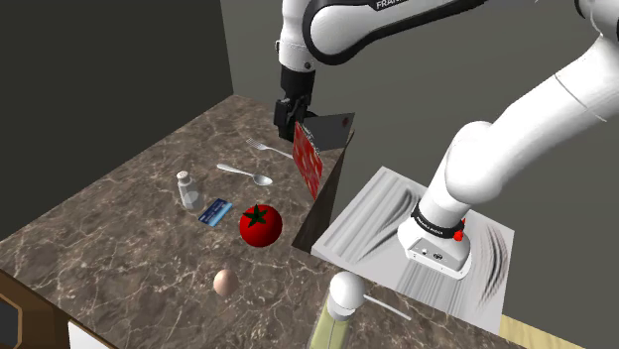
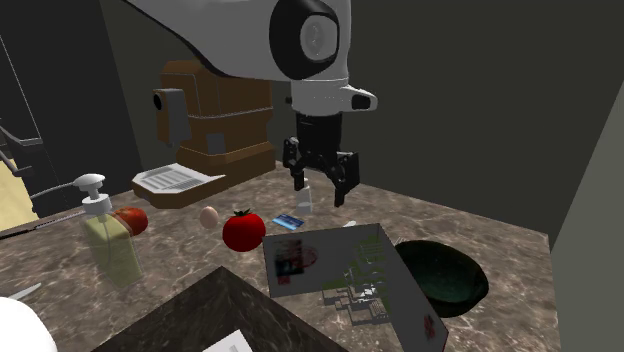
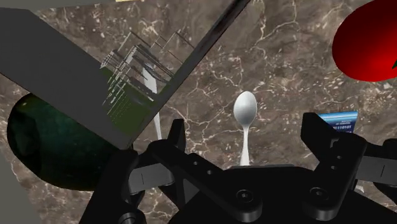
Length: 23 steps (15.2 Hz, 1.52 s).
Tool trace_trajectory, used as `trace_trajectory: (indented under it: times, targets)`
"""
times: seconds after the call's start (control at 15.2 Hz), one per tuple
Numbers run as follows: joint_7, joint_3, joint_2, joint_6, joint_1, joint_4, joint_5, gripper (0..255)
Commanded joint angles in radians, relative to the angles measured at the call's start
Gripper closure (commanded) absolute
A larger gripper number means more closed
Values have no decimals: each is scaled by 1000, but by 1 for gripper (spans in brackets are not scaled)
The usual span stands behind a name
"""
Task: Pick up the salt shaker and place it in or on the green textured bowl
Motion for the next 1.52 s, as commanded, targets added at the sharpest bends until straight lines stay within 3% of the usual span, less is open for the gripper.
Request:
trace_trajectory:
  times: [0.0,0.4,0.79,1.25,1.45]
  targets:
    - [24,26,58,62,10,18,6,0]
    - [106,99,242,217,31,104,-16,0]
    - [214,152,440,337,59,233,-102,0]
    - [353,158,680,418,135,440,-251,0]
    - [361,152,703,437,142,443,-264,0]
